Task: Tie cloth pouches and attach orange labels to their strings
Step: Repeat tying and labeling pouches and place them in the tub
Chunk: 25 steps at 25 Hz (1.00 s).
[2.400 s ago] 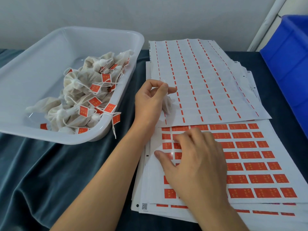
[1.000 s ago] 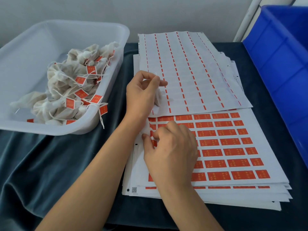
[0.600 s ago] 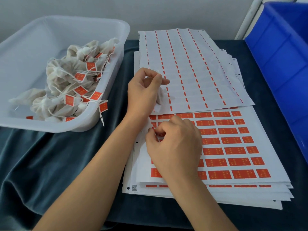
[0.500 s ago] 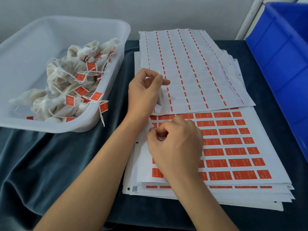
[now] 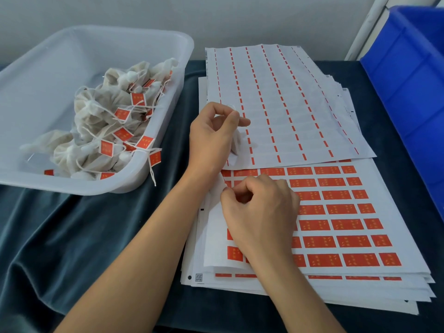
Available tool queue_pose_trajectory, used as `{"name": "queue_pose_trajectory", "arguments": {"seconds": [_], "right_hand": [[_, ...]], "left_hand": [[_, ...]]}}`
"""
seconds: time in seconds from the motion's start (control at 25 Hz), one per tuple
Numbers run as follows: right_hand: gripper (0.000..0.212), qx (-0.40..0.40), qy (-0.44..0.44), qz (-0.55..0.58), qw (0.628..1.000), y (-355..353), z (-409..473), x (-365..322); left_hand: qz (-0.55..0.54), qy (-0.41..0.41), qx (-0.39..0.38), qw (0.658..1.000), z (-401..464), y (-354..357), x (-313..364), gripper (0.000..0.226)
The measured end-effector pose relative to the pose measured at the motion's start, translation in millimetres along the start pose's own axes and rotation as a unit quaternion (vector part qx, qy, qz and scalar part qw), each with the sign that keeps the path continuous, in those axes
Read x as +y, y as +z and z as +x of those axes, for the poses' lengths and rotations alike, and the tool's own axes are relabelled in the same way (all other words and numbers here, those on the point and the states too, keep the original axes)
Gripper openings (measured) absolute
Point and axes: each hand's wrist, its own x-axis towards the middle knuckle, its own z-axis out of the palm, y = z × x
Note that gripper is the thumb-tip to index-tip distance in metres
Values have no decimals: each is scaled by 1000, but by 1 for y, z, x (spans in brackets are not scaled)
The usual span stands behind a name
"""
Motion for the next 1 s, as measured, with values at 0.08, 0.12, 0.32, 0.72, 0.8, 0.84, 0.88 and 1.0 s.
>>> {"name": "queue_pose_trajectory", "arguments": {"seconds": [0.08, 0.12, 0.32, 0.72, 0.8, 0.84, 0.88, 1.0], "right_hand": [[23, 1, -5, 11, 1000, -1, 1, 1], [23, -1, -12, 10, 1000, -2, 3, 2], [32, 10, -65, -70, 995, -2, 12, -4], [66, -51, -119, -189, 973, 10, 22, -7], [65, -32, -117, -176, 977, 9, 23, -6], [61, -7, -111, -167, 980, 9, 24, -7], [57, 20, -102, -162, 981, 9, 26, -9], [54, 31, -70, -182, 980, 14, 26, -17]], "left_hand": [[8, -4, -1, 1000, 0, -1, 0, 11], [10, -4, -2, 1000, 1, -1, 1, 11], [-43, -27, -1, 999, 2, -5, 3, 9], [-111, -24, 42, 993, 4, -14, 5, 7], [-115, -32, 42, 992, 5, -14, 4, 7], [-116, -37, 46, 991, 6, -14, 3, 7], [-118, -43, 51, 991, 7, -15, 3, 7], [-120, -54, 62, 989, 8, -15, 0, 8]]}}
